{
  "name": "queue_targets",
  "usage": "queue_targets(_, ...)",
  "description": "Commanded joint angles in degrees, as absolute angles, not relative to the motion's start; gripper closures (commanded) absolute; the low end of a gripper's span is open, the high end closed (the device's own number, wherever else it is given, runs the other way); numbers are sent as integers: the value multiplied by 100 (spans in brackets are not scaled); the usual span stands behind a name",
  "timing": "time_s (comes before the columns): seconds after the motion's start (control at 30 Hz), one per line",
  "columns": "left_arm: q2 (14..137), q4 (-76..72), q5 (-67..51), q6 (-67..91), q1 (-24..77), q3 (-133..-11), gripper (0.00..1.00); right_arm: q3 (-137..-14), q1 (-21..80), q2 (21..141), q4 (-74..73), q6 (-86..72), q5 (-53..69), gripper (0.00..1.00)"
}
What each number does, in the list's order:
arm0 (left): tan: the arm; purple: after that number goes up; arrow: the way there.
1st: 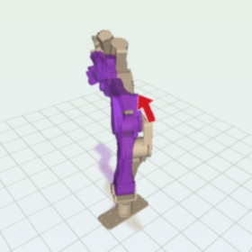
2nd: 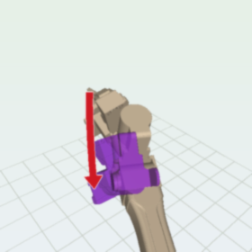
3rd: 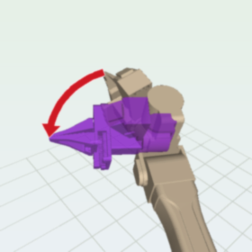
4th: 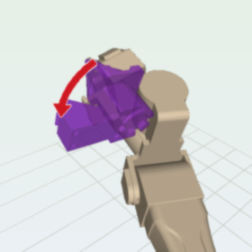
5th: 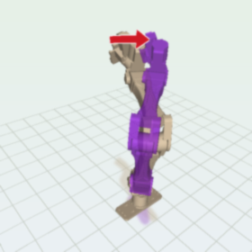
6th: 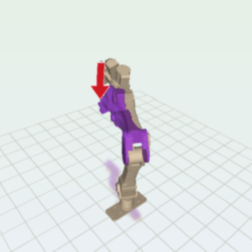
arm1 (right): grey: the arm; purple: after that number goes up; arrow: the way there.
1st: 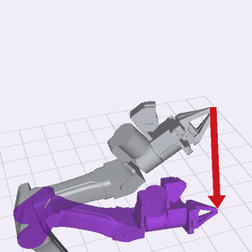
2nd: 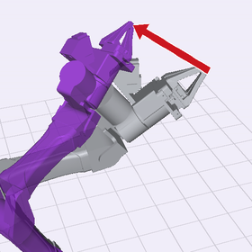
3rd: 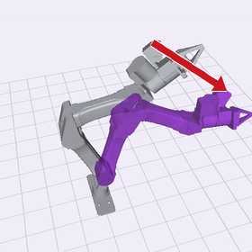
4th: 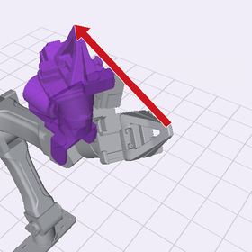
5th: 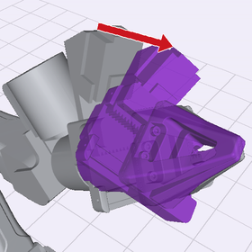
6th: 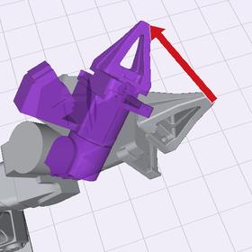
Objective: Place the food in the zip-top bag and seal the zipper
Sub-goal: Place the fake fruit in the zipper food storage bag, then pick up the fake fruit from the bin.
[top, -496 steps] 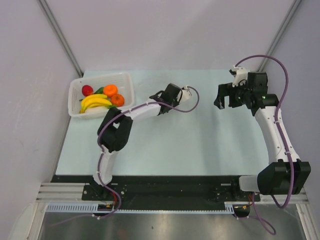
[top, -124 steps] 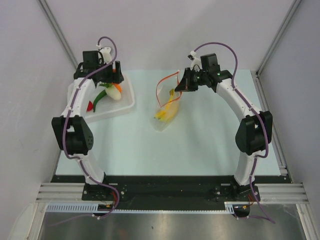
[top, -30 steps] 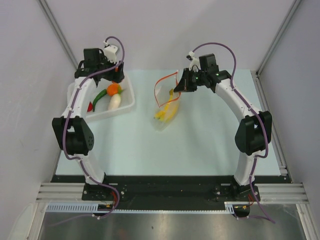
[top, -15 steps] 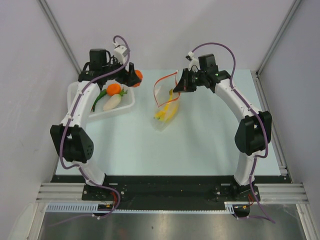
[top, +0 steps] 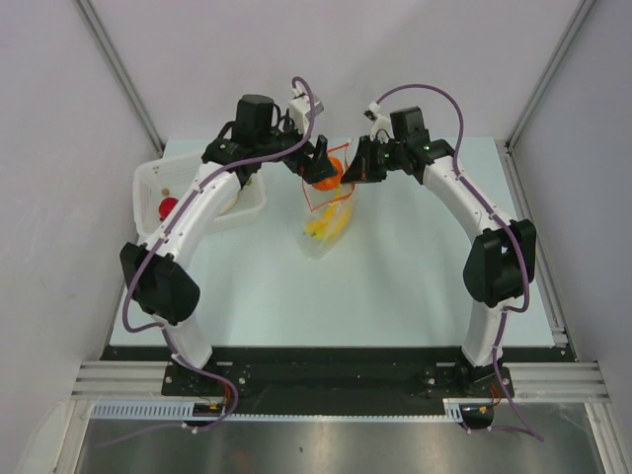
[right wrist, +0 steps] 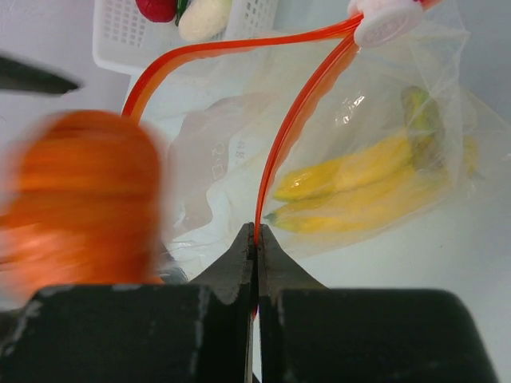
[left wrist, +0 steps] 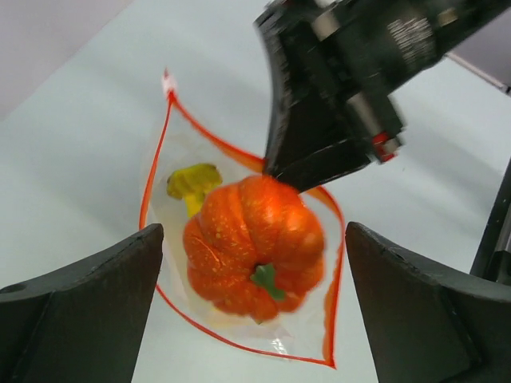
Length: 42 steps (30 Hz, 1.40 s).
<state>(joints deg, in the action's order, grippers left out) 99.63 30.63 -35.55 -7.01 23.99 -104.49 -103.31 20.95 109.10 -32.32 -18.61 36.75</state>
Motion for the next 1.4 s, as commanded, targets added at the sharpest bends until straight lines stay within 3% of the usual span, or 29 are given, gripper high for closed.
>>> queue_targets(0.0, 10107, 3410, -3015, -932, 2373, -10801, 0, -10459, 2136, 10670, -3173, -1661, 3797, 100)
queue_targets(0.2, 10073, 3586, -2637, -783, 2233, -11188, 0, -10511, 2136, 10740, -3138, -1661, 3814, 100)
queue_targets(0.4, 9756, 2654, -1927, -290, 1381, -10380, 0, -10538, 2136, 10749, -3182, -1626, 3788, 100)
queue_targets(0.47, 10052, 2873, -1355, -229, 1065, -10555, 0, -10538, 2136, 10767, -3190, -1608, 3788, 100)
queue_targets(0.83, 11662, 3015, -1661, 1009, -623, -10846, 4, -10556, 2118, 10811, -3173, -1617, 3735, 100)
queue_targets(1.37, 12937, 2171, -1670, 1652, -782, -10819, 1, -10617, 2048, 10899, -3313, -1565, 3656, 100)
